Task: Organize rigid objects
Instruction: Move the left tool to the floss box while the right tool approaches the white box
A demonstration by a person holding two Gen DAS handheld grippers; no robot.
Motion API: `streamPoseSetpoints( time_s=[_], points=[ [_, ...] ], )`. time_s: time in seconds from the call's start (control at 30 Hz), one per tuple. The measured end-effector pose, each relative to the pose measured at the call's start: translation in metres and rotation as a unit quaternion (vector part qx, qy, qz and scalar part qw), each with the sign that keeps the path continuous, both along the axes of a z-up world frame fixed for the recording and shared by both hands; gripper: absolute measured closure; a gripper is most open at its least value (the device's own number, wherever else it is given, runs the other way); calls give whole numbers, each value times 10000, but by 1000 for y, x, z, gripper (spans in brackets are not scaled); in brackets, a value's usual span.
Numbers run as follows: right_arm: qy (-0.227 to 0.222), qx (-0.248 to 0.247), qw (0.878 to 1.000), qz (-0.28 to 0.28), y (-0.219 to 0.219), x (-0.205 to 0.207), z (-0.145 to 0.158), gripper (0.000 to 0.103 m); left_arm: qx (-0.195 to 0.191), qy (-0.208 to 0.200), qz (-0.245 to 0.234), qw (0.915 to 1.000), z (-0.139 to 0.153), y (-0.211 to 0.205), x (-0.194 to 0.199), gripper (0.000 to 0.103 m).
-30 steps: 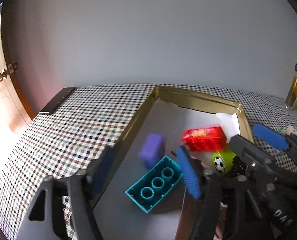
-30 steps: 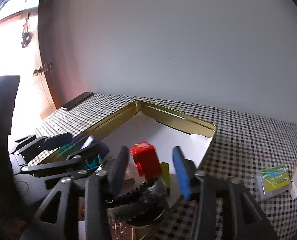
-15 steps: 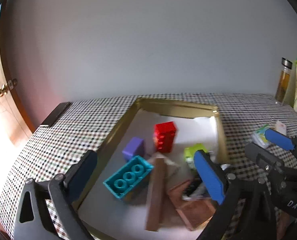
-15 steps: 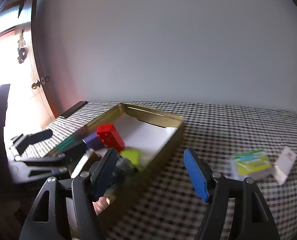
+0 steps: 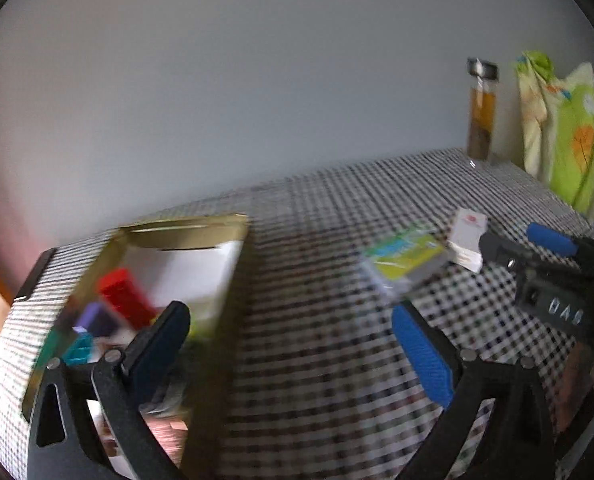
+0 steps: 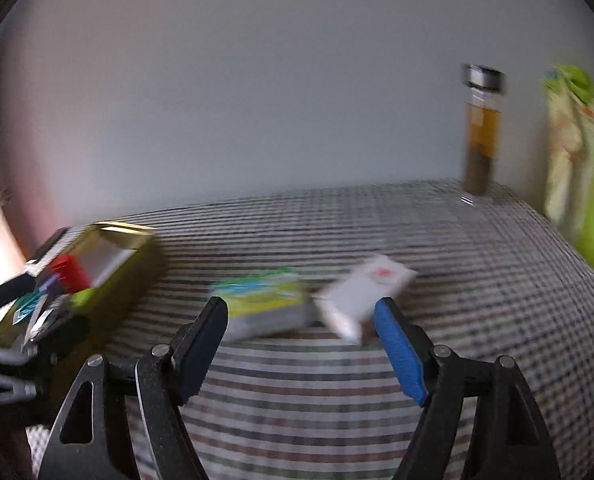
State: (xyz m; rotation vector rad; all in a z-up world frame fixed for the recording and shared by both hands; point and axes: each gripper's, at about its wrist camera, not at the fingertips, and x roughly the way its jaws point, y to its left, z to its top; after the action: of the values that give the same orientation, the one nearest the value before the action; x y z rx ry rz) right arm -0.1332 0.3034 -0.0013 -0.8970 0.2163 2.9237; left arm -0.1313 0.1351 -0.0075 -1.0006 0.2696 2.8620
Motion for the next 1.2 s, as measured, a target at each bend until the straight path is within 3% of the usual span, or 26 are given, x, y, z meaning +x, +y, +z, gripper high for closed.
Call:
streamPoseSetpoints(
  time_s=[0.33,0.73,0.8,0.93,1.2],
  points=[
    [-260,-890,9930,-732,68,14,-19,23,-103,-437,-239,9987,-23,57,-34,1],
    [-217,-1060,9888,-1026,77,20,-18,23,343,-783,261,9960,-30,84,-66,1],
    [-169,-1091,9880,-1083,81,22,-18,23,312,-872,446,9947,-32,84,-75,1],
    [-193,-1167,9865,-1132,85,24,-19,23,759,-1223,542,9881,-35,76,-92,1],
    [-247,-1154,9870,-1091,83,23,-19,23,1015,-1422,663,9824,-33,76,-106,1]
  ],
)
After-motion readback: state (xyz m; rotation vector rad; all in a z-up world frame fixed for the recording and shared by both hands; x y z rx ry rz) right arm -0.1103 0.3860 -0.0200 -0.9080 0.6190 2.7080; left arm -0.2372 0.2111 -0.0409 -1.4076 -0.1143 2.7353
